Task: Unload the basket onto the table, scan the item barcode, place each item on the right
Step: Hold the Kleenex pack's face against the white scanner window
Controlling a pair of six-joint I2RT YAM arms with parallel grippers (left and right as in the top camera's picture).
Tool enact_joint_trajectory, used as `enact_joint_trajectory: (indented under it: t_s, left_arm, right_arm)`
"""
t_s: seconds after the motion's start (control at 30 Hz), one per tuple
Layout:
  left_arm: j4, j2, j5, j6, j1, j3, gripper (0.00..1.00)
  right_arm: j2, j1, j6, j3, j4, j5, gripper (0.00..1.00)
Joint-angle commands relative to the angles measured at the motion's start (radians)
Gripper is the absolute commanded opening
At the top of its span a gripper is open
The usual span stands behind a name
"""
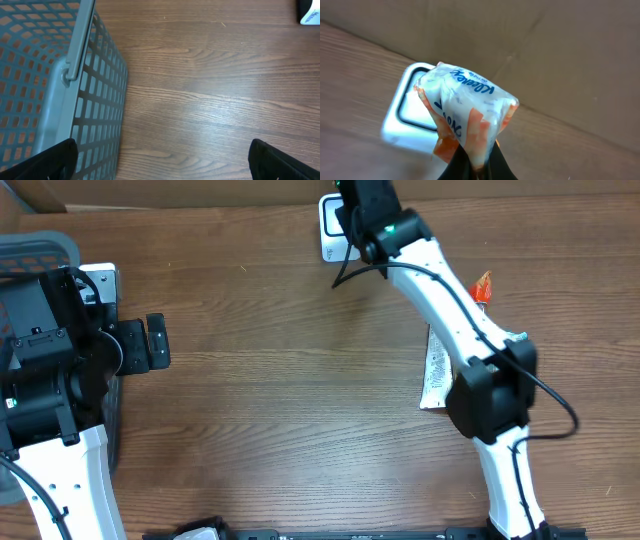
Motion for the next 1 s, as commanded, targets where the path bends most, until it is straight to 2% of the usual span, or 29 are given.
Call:
enact_joint_trajectory:
  t_s: [0.0,0.17,0.5,0.97]
  left_arm:
    - [0.002,0.003,0.005,0.011,0.004,0.014,1.0]
    - [0.002,0.003,0.005,0.011,0.004,0.014,1.0]
    - [0.002,0.003,0.005,0.011,0.004,0.014,1.0]
    - [0.002,0.003,0.005,0.011,0.003,0.014,1.0]
  right_arm:
    - [0.059,0.014,-0.186,0.011,0.117,0.156,0.04]
    - [0.136,0.03,-0.344,0.011,0.238,0.161,0.04]
    - [0.207,0.037,-0.47,0.011,0.285,0.16,0.04]
    - [0.207,0.042,-0.471,0.011,0.287,0.161,0.04]
